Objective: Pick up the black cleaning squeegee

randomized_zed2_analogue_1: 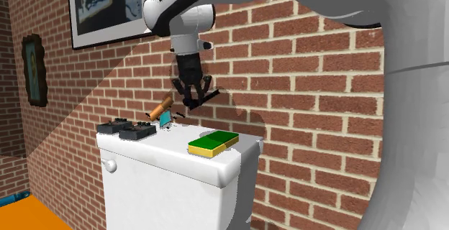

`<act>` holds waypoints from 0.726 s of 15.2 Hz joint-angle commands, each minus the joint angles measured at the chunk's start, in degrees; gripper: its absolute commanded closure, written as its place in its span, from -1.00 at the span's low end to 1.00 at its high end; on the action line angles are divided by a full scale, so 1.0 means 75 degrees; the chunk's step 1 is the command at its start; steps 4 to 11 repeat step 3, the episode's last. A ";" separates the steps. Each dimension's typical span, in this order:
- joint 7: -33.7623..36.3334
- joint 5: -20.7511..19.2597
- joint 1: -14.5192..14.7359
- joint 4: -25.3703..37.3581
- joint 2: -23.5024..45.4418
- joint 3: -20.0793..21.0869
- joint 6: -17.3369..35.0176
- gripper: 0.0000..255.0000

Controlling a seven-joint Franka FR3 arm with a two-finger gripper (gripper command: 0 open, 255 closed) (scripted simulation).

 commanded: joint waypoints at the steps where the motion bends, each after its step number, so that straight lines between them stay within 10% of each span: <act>1: -0.0031 -0.0349 -0.0003 0.0318 0.0044 -0.0049 -0.0214 1.00; 11: -0.0035 -0.0348 0.0020 0.0339 0.0048 -0.0071 -0.0230 1.00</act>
